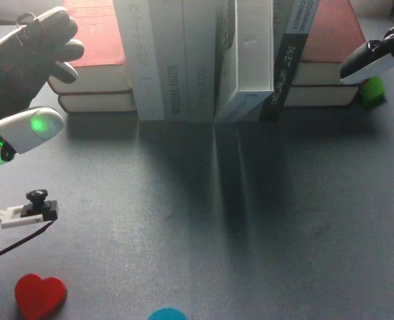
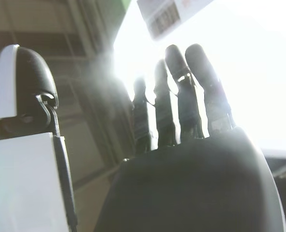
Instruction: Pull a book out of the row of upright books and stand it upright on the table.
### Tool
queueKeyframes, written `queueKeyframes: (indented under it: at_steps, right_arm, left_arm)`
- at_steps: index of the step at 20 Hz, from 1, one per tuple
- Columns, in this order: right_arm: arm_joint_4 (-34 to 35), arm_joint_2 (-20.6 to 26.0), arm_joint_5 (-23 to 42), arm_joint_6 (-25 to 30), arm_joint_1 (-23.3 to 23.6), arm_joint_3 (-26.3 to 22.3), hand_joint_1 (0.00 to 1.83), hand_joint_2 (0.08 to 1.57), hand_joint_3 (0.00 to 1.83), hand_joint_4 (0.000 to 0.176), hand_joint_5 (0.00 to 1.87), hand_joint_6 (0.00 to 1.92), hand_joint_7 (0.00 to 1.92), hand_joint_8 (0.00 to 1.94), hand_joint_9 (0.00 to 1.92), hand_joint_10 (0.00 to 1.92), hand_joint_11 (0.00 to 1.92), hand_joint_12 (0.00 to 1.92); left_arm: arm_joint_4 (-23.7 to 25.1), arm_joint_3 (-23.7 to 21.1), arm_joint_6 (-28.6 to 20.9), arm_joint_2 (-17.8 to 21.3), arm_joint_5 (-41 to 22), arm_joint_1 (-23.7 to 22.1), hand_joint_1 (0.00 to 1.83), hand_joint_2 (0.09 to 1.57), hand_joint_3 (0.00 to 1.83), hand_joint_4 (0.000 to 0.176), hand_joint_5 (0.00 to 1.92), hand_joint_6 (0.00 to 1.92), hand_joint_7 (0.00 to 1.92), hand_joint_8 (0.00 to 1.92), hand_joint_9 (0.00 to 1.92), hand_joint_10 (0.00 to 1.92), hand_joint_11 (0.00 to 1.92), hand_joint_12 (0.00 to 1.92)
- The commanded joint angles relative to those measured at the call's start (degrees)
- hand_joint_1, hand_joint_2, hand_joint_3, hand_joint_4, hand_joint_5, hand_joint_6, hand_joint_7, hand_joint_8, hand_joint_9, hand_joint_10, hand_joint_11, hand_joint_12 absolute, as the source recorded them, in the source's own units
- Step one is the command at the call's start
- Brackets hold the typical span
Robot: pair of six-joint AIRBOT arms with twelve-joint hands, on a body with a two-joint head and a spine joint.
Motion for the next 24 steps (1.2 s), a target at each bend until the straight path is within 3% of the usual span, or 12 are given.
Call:
queueKeyframes:
  at_steps: [1,5,7,9,11,12,13,19,21,22,23,24]
  right_arm:
    - [1.4,-0.4,-0.8,1.3,1.2,-0.1,1.10,0.82,0.00,0.175,0.00,0.00,0.00,0.00,0.00,0.00,0.00,0.00]
    - [-3.7,-2.3,-0.7,3.4,1.7,0.4,1.09,0.80,0.00,0.176,0.00,0.00,0.00,0.00,0.00,0.00,0.00,0.00]
    - [-4.5,-3.2,-0.7,3.5,1.7,0.8,1.09,0.80,0.00,0.155,0.00,0.00,0.00,0.00,0.00,0.00,0.00,0.00]
    - [-6.5,-4.4,-0.7,3.8,1.7,1.4,1.08,0.81,0.00,0.104,0.05,0.02,0.00,0.00,0.00,0.00,0.00,0.00]
    - [-7.3,-5.7,-0.7,4.3,1.4,2.4,1.05,0.83,0.00,0.114,0.05,0.02,0.00,0.00,0.00,0.00,0.00,0.00]
    - [-7.3,-6.1,-0.7,4.3,1.1,2.7,0.93,0.90,0.00,0.164,0.01,0.00,0.00,0.00,0.00,0.00,0.00,0.00]
    - [-7.4,-6.9,-0.7,4.3,0.9,3.3,0.88,0.94,0.00,0.174,0.00,0.00,0.00,0.00,0.00,0.00,0.00,0.00]
    - [-10.1,-8.7,-0.6,7.2,0.0,5.5,1.13,0.88,0.00,0.176,0.00,0.00,0.00,0.00,0.00,0.00,0.00,0.00]
    - [-11.4,-8.9,-0.6,7.6,0.0,5.4,1.23,0.87,0.00,0.176,0.13,0.05,0.00,0.00,0.00,0.00,0.00,0.91]
    - [-12.7,-8.9,-0.6,8.1,0.0,5.4,1.22,0.87,0.00,0.176,0.13,0.03,0.00,0.00,0.00,0.00,0.00,1.19]
    - [-13.9,-9.1,-0.6,8.8,0.1,5.4,1.21,0.89,0.01,0.176,0.10,0.02,0.00,0.00,0.00,0.00,0.00,1.21]
    - [-14.8,-9.3,-0.6,9.1,0.2,5.4,1.21,0.91,0.01,0.176,0.09,0.01,0.00,0.00,0.00,0.00,0.00,0.98]
  left_arm:
    - [-1.6,-0.1,-0.6,0.3,-6.2,-0.3,1.08,0.87,0.00,0.029,0.47,0.02,0.41,0.01,0.23,0.77,0.00,1.68]
    - [-1.2,-0.1,-0.6,0.3,-5.9,-0.3,1.07,0.89,0.00,0.026,0.46,0.01,0.37,0.00,0.25,0.69,0.00,1.56]
    - [-1.2,-0.2,-0.6,0.3,-5.9,-0.3,1.07,0.90,0.00,0.026,0.46,0.01,0.35,0.00,0.27,0.65,0.00,1.55]
    - [-1.1,-0.2,-0.6,0.3,-5.8,-0.3,1.08,0.89,0.00,0.036,0.49,0.02,0.40,0.02,0.29,0.65,0.00,1.58]
    - [-0.9,-0.2,-0.6,0.3,-5.8,-0.3,1.09,0.90,0.00,0.040,0.49,0.02,0.42,0.02,0.28,0.65,0.00,1.61]
    - [-0.9,-0.2,-0.6,0.3,-5.7,-0.3,1.09,0.90,0.00,0.043,0.48,0.02,0.44,0.02,0.27,0.66,0.00,1.59]
    - [-0.9,-0.2,-0.6,0.3,-5.8,-0.3,1.11,0.88,0.00,0.042,0.49,0.02,0.49,0.03,0.29,0.69,0.00,1.61]
    - [-0.1,-0.4,-0.6,0.3,-5.9,-0.6,1.11,0.89,0.00,0.032,0.50,0.03,0.41,0.00,0.30,0.74,0.00,1.63]
    - [-0.1,-0.4,-0.6,0.3,-5.9,-0.6,1.06,0.89,0.00,0.033,0.51,0.03,0.39,0.00,0.34,0.67,0.00,1.57]
    - [-0.1,-0.4,-0.6,0.3,-5.9,-0.6,1.06,0.88,0.00,0.042,0.51,0.03,0.39,0.00,0.35,0.64,0.00,1.56]
    - [-0.1,-0.4,-0.6,0.3,-5.9,-0.6,1.07,0.89,0.00,0.041,0.51,0.03,0.39,0.00,0.34,0.63,0.00,1.55]
    - [-0.1,-0.4,-0.6,0.3,-5.9,-0.6,1.09,0.89,0.00,0.033,0.51,0.03,0.41,0.01,0.35,0.63,0.00,1.55]
